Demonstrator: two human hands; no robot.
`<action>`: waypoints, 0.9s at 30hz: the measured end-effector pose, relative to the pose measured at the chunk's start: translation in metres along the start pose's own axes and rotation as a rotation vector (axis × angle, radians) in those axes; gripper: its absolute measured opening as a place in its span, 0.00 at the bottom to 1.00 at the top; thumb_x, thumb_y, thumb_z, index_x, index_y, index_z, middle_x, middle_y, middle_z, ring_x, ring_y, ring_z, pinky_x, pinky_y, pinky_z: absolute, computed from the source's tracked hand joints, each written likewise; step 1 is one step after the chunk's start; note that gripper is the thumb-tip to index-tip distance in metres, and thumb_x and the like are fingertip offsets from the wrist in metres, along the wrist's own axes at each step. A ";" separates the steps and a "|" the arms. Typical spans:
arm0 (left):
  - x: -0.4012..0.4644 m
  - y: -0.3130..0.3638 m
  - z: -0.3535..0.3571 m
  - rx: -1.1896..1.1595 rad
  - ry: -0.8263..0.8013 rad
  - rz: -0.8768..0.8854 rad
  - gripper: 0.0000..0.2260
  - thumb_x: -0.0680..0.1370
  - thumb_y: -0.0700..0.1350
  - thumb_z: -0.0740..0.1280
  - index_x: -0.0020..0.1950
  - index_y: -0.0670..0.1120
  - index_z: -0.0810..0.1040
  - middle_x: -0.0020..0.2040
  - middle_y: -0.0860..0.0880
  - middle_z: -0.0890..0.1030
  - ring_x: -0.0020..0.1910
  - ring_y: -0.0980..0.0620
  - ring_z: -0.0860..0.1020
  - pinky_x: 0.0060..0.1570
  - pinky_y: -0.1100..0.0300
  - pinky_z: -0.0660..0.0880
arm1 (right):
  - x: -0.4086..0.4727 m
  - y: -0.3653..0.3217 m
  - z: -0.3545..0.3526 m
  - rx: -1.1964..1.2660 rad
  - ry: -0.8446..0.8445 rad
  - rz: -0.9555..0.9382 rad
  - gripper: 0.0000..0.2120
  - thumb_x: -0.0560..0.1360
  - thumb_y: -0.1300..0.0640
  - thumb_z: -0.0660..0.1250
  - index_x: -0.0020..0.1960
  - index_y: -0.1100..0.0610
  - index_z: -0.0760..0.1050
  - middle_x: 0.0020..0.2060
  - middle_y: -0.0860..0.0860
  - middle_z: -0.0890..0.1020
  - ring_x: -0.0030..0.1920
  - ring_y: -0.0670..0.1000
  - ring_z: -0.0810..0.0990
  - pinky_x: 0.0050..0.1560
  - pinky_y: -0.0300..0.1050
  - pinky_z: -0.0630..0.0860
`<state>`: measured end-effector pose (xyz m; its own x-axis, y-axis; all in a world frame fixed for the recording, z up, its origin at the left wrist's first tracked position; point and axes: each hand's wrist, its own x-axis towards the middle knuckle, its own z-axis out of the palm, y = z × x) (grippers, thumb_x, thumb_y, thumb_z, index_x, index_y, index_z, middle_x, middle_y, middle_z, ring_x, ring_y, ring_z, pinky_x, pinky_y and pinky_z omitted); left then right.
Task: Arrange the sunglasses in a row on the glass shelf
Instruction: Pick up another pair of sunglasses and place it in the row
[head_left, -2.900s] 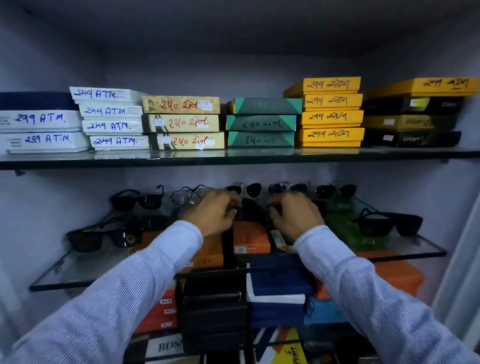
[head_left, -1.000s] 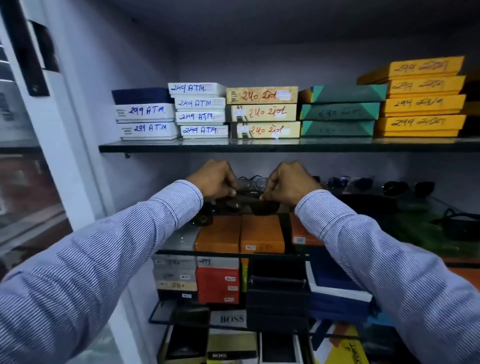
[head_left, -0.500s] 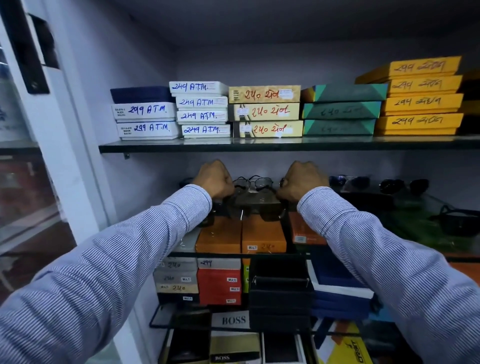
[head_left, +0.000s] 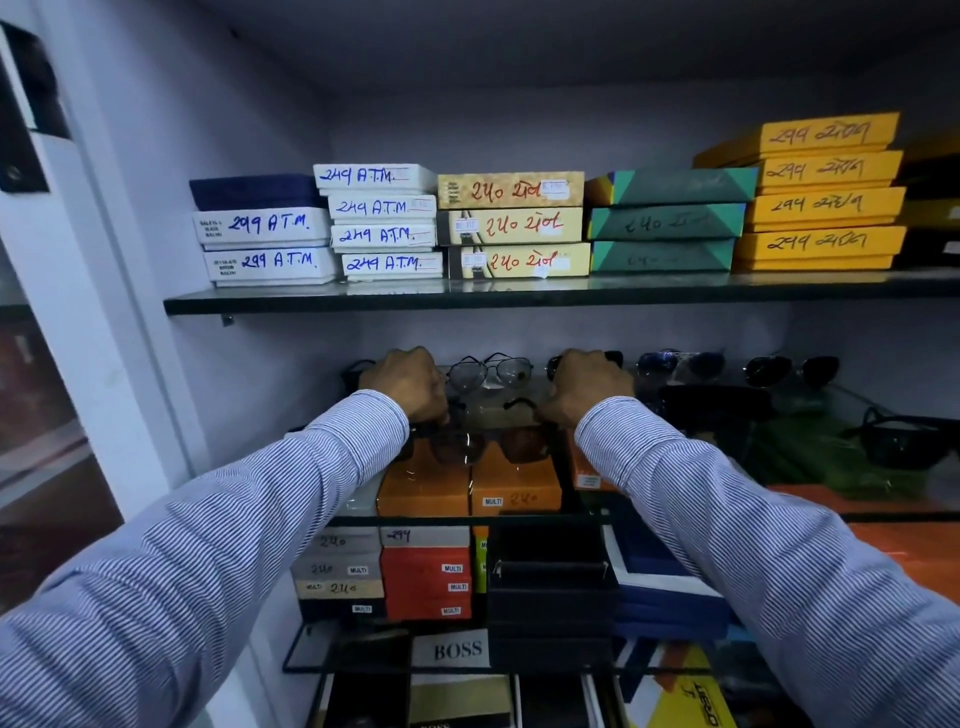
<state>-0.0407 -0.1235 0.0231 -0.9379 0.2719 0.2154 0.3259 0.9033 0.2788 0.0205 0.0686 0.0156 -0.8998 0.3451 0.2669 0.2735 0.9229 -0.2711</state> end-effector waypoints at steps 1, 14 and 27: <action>0.000 0.000 -0.001 0.004 0.001 0.001 0.08 0.67 0.48 0.79 0.44 0.48 0.88 0.47 0.50 0.87 0.49 0.47 0.84 0.52 0.48 0.82 | 0.000 0.004 0.000 0.029 -0.014 -0.005 0.19 0.68 0.46 0.74 0.51 0.59 0.81 0.47 0.56 0.84 0.46 0.57 0.83 0.48 0.50 0.81; -0.013 0.120 0.026 -0.347 0.030 0.267 0.05 0.70 0.49 0.78 0.41 0.49 0.89 0.43 0.53 0.88 0.46 0.55 0.84 0.58 0.55 0.80 | 0.011 0.135 -0.056 0.137 -0.006 -0.017 0.06 0.72 0.57 0.71 0.44 0.55 0.87 0.44 0.53 0.87 0.49 0.55 0.85 0.54 0.42 0.78; -0.010 0.208 0.077 -0.446 -0.212 0.065 0.08 0.77 0.43 0.72 0.54 0.44 0.83 0.42 0.48 0.84 0.37 0.52 0.81 0.38 0.61 0.79 | 0.001 0.177 -0.040 0.241 -0.173 -0.107 0.09 0.74 0.57 0.71 0.53 0.57 0.86 0.53 0.53 0.86 0.53 0.51 0.83 0.56 0.42 0.77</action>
<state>0.0273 0.0869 0.0067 -0.9024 0.4263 0.0632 0.3599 0.6649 0.6545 0.0819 0.2389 0.0052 -0.9692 0.1950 0.1501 0.1043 0.8779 -0.4673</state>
